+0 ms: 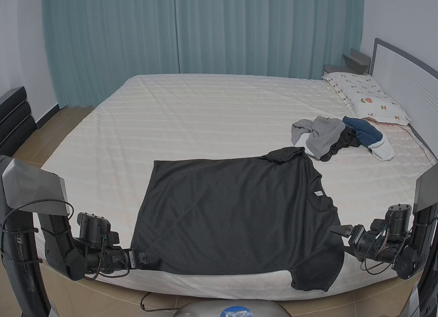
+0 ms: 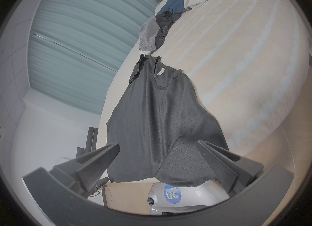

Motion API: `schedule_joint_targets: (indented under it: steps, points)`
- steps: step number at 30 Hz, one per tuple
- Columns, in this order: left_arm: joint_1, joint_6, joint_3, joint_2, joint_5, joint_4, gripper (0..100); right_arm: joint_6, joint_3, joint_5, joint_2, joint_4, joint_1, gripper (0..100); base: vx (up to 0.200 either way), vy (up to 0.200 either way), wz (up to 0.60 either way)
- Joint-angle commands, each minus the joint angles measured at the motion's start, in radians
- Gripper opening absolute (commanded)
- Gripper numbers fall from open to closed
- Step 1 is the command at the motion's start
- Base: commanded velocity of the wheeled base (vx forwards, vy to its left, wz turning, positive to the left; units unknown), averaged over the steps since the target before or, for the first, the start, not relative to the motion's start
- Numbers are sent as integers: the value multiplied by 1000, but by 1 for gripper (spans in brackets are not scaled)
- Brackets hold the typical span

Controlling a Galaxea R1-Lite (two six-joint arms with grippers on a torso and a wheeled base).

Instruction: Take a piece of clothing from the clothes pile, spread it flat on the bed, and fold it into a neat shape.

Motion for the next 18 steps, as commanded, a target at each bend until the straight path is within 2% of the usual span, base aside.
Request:
schedule_joint_targets:
  steps: [1,10,11,18]
  points:
    - [-14,16,19,45,4,-27,100,2,4,1,-2,-12,0,100,0,0,0]
    - [-14,21,30,55,4,-53,100,2,4,1,-4,-12,5,100,0,0,0]
    - [-14,19,30,55,4,-55,0,2,4,-1,-4,-12,5,100,0,0,0]
    - [-2,19,62,49,7,-58,0,2,4,-4,-5,-12,2,100,0,0,0]
